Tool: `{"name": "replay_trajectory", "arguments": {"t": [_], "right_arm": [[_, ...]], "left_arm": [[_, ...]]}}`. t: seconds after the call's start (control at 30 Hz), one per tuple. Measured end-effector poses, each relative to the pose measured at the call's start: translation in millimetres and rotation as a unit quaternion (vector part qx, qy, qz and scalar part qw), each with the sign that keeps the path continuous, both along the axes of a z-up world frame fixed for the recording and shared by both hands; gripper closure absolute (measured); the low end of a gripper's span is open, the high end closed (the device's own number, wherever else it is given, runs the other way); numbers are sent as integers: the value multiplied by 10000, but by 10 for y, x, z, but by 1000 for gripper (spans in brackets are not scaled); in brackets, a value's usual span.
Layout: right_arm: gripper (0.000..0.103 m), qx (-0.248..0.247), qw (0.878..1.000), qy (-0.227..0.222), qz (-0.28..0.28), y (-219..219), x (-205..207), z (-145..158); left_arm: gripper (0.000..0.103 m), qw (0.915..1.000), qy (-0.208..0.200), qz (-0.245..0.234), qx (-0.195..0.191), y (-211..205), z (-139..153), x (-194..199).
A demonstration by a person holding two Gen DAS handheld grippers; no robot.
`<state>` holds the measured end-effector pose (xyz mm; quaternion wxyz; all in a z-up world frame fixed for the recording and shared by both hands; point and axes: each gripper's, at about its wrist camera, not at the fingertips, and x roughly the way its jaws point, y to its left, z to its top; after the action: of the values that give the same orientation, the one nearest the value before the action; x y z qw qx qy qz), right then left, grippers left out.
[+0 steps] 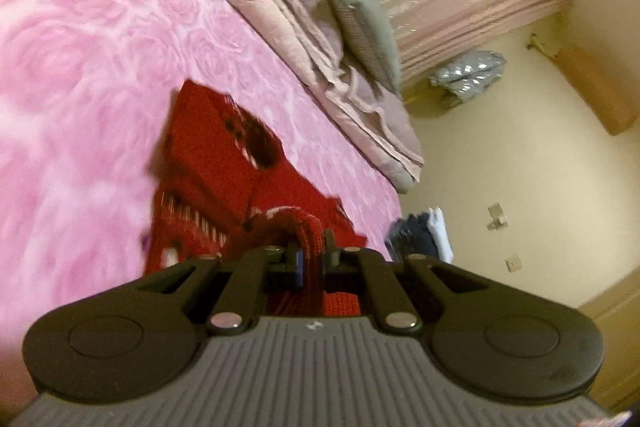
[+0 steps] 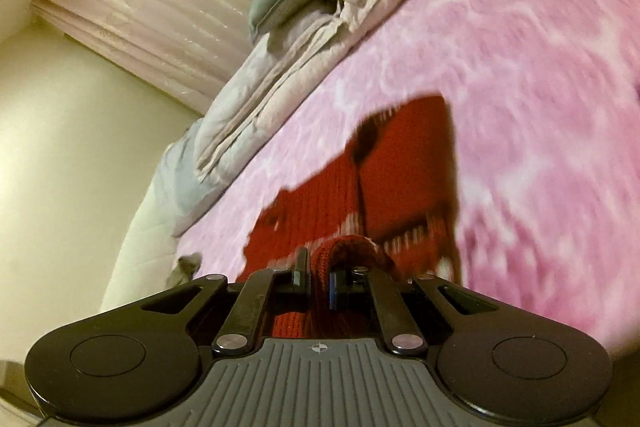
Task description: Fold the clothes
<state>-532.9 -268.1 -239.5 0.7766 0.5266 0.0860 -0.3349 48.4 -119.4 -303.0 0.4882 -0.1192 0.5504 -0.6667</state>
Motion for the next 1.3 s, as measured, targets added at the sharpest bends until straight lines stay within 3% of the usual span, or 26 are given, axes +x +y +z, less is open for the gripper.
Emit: {"name": "replay_trajectory", "arguments": {"t": [0.1,0.13,0.17,0.23,0.33,0.43,0.57,0.7,0.93,1.3], "right_arm": [[97,247,9993,81,-251,-540,234,-203],[85,418,9983,119,-398,-703,275,-325],[63,595,9966,157,-551,-862,310,-449],[43,729,9929,308,-894,-1043,309,-630],[43,329,9944,404,-922,-1004,188,-664],[43,-162,9945,623,-824,-881,42,-642],[43,-842,9892,1053,-578,-643,-97,-577],[43,-835,9917,844,-494,-551,-225,-589],[43,-1440,9758,1636,172,-528,148,-536],[43,-1436,9757,1632,281,-1010,482,-706]], "left_arm": [[95,9993,113,186,318,-637,-258,113],[95,9986,112,265,447,-813,-356,152],[95,9974,60,373,610,-938,-436,187],[93,9940,-44,583,924,-1181,-593,255],[82,9936,-264,672,873,-1192,-629,367],[82,9933,-802,535,643,-1053,-577,411],[82,9924,-1165,147,379,-864,-522,368],[82,9855,-1636,-373,268,-799,-487,219],[81,9664,-2484,-661,-19,-918,-383,-63],[67,9568,-2833,-655,32,-1521,-440,-218]]}}
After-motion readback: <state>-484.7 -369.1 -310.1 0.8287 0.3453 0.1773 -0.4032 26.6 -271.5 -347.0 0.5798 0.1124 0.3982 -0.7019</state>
